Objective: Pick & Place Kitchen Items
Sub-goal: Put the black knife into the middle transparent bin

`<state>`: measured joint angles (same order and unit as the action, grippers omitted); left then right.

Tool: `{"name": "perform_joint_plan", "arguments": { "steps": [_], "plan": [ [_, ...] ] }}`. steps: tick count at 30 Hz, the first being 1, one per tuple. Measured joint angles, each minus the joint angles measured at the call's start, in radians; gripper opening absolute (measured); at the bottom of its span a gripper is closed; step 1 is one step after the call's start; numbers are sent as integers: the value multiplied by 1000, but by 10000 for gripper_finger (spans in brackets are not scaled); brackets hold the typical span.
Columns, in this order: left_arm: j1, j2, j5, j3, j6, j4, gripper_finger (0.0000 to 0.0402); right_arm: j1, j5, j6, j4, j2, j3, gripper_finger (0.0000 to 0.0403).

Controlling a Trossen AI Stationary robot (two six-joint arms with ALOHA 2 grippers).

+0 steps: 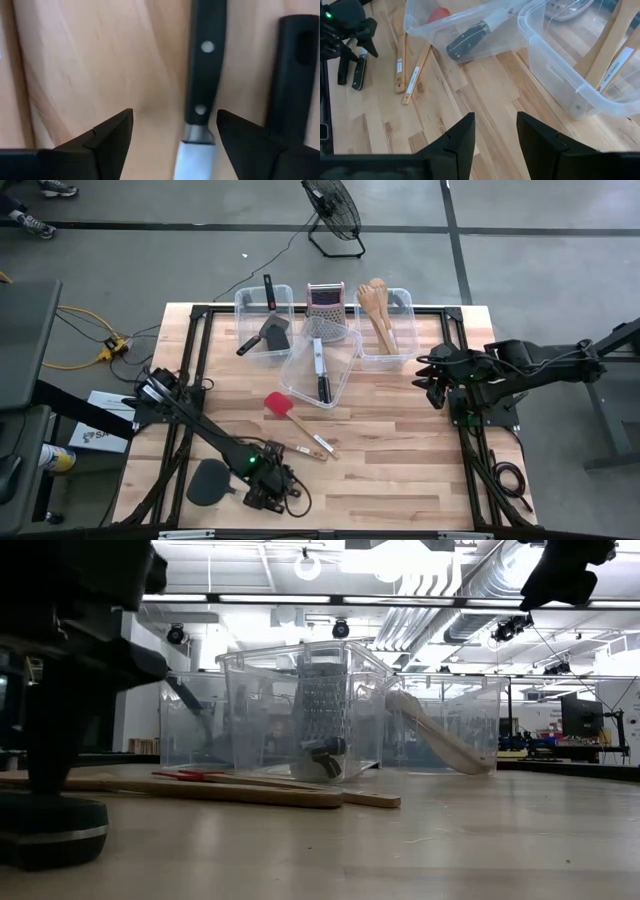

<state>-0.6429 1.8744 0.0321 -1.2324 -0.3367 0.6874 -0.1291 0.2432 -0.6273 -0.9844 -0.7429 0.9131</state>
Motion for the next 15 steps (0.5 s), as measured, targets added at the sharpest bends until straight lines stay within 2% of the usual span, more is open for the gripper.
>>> {"name": "perform_joint_plan", "arguments": {
  "steps": [9,15],
  "plan": [
    [0,23,15,-2,0,8,274,0,0,0,-3,0,0,137],
    [-1,24,8,-2,38,16,221,0,0,0,-4,0,0,137]
  ]
}}
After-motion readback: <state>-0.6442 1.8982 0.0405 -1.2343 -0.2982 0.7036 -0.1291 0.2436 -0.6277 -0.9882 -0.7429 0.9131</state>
